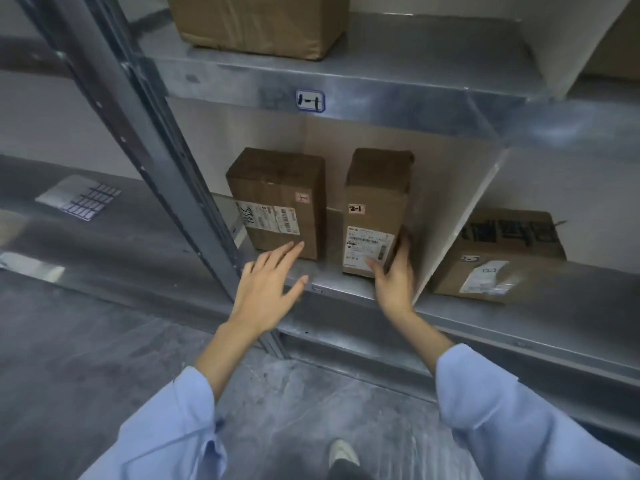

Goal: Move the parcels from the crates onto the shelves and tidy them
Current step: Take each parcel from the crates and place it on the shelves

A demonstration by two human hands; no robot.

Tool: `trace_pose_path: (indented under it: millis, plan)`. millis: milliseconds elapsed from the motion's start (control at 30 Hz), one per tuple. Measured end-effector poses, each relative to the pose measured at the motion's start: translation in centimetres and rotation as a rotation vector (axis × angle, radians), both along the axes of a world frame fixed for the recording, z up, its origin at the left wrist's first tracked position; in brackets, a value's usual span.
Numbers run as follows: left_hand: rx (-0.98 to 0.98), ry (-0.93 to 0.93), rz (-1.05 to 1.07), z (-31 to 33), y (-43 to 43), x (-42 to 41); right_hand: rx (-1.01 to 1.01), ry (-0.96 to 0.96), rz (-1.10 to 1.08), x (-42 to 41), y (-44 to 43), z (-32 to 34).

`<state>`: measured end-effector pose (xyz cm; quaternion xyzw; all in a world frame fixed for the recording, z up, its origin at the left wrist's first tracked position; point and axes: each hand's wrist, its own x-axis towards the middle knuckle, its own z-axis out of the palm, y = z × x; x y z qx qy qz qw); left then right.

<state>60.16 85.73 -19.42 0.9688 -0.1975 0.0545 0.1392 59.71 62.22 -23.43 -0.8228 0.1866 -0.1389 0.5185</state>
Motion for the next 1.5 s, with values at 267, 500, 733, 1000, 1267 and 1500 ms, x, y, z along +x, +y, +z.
trace_pose_path:
  millis: [267,500,733,1000,1267,1500]
  plan:
    - [-0.027,0.090,-0.025,-1.1,-0.3,1.6,0.080,0.008,-0.027,1.9,-0.1,-0.7]
    - [-0.004,0.102,-0.050,0.0,0.5,1.1,0.060,-0.007,-0.042,0.7,0.3,-0.7]
    - [0.049,0.037,-0.062,2.9,1.4,-1.4,-0.054,0.124,-0.033,-4.1,2.1,0.9]
    - [0.045,-0.014,-0.172,7.3,-0.3,-7.2,-0.395,0.296,0.104,-13.0,2.6,4.7]
    - [0.022,-0.028,-0.437,10.3,-8.4,-13.8,-0.577,0.413,-0.102,-23.8,-3.7,9.5]
    - [-0.027,-0.061,-0.673,13.2,-18.7,-19.7,-0.587,0.447,-0.377,-34.4,-11.5,14.4]
